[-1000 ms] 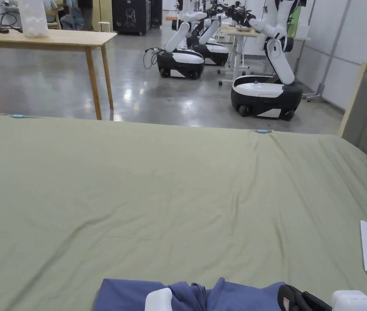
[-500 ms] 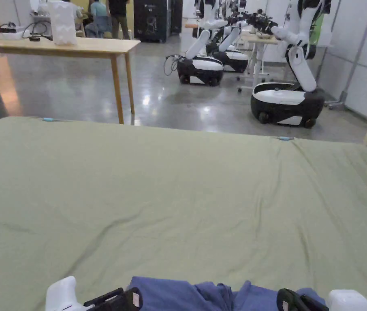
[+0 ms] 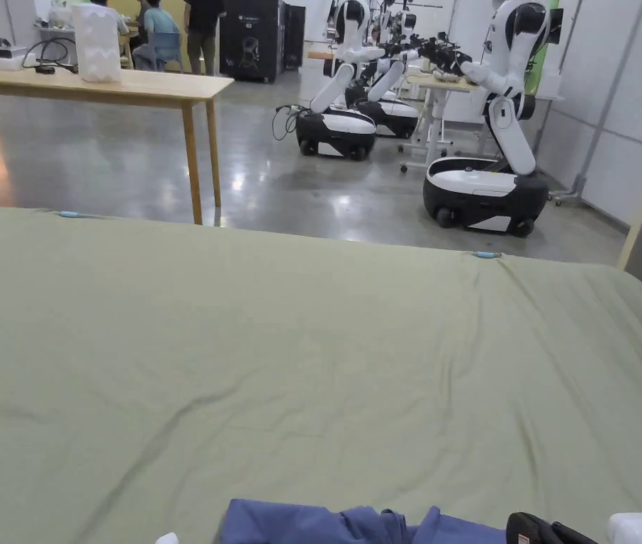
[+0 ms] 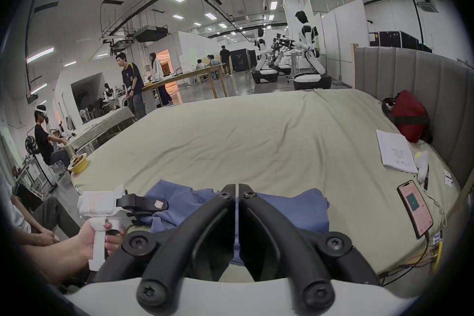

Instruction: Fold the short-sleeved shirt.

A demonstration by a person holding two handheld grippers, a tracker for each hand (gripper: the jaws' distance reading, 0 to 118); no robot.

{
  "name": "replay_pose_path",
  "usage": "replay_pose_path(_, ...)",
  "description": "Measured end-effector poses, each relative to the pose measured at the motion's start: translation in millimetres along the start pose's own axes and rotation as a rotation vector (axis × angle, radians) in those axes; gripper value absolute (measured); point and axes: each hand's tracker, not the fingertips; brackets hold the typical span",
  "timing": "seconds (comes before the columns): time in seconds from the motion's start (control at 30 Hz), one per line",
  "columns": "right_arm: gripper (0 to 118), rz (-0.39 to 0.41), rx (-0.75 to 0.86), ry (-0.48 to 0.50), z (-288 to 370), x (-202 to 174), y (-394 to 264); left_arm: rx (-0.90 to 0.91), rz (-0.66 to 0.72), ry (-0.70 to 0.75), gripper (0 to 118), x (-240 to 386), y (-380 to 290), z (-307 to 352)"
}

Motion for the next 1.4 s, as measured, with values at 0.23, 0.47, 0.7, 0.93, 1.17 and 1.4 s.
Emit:
replay_pose_path(0.23, 3, -0.003, -0.007, -0.01, 0.4, 2.4, -4.8, 0.22, -0.295, 0.188, 10, 25.0, 36.3, 75.7)
replay_pose_path(0.47, 3, 0.006, -0.017, 0.005, -1.7, -1.1, -8.9, 0.278, -0.866, 0.345, 10, 130.1, -5.8, 71.0)
replay_pose_path(0.7, 3, 0.006, -0.009, -0.012, 12.7, 6.3, -13.8, 0.007, -1.397, 0.41, 14, 164.9, -145.0, -84.6)
replay_pose_path(0.93, 3, 0.017, -0.017, -0.012, 19.5, 14.1, -13.1, -0.099, -1.255, 0.425, 92, 132.9, -150.3, -121.6)
replay_pose_path(1.17, 3, -0.015, -0.029, 0.028, 8.5, 14.9, -17.0, 0.09, -0.969, 0.134, 116, 182.1, -87.1, -22.6)
replay_pose_path(1.4, 3, -0.036, -0.097, 0.043, -5.7, 9.4, -22.5, -0.126, -0.836, 0.217, 8, 127.2, -77.5, -71.0)
